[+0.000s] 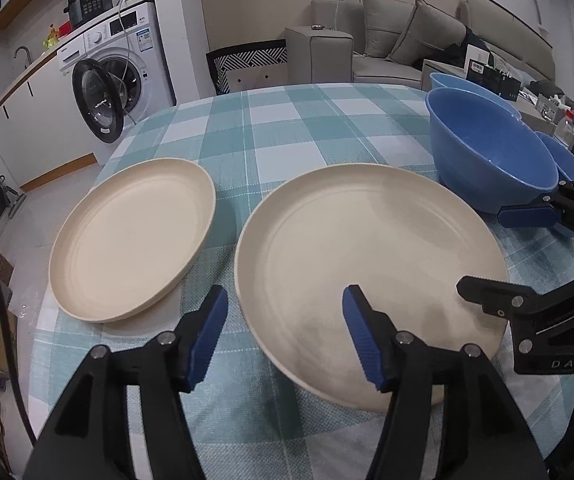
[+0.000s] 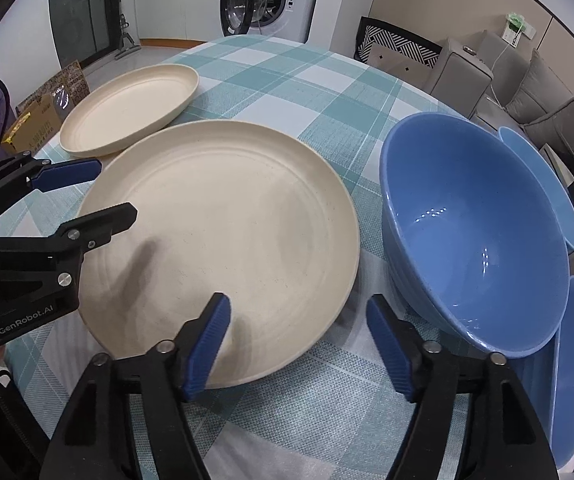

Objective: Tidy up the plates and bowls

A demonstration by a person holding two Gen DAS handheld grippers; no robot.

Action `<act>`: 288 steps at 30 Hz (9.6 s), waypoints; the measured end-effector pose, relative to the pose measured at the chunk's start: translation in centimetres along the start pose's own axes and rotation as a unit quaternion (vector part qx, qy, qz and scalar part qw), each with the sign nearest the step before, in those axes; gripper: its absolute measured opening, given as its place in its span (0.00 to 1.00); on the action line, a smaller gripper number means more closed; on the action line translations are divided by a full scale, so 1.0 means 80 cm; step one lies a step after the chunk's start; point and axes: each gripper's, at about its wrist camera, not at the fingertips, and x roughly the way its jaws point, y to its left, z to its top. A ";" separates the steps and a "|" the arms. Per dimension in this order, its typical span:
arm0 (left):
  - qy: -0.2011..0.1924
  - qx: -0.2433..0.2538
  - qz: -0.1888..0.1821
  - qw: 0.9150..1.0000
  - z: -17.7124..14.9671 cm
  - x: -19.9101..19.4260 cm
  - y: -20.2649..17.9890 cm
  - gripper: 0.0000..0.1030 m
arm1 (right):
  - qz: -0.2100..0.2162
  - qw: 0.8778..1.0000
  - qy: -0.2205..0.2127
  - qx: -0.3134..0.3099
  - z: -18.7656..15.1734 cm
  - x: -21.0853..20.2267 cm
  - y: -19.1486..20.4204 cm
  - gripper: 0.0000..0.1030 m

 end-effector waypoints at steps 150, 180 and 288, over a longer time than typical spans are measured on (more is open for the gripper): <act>-0.010 -0.203 0.096 0.974 -0.008 0.034 0.241 0.21 | 0.107 0.993 -0.044 -0.025 0.215 0.118 0.124 0.19; -0.051 -0.161 0.075 0.983 0.017 -0.016 0.195 0.21 | 0.088 0.993 -0.080 0.008 0.180 0.039 0.079 0.19; 0.037 0.101 0.015 0.994 -0.001 0.013 -0.010 0.44 | -0.019 0.997 -0.016 0.067 -0.029 -0.018 0.006 0.41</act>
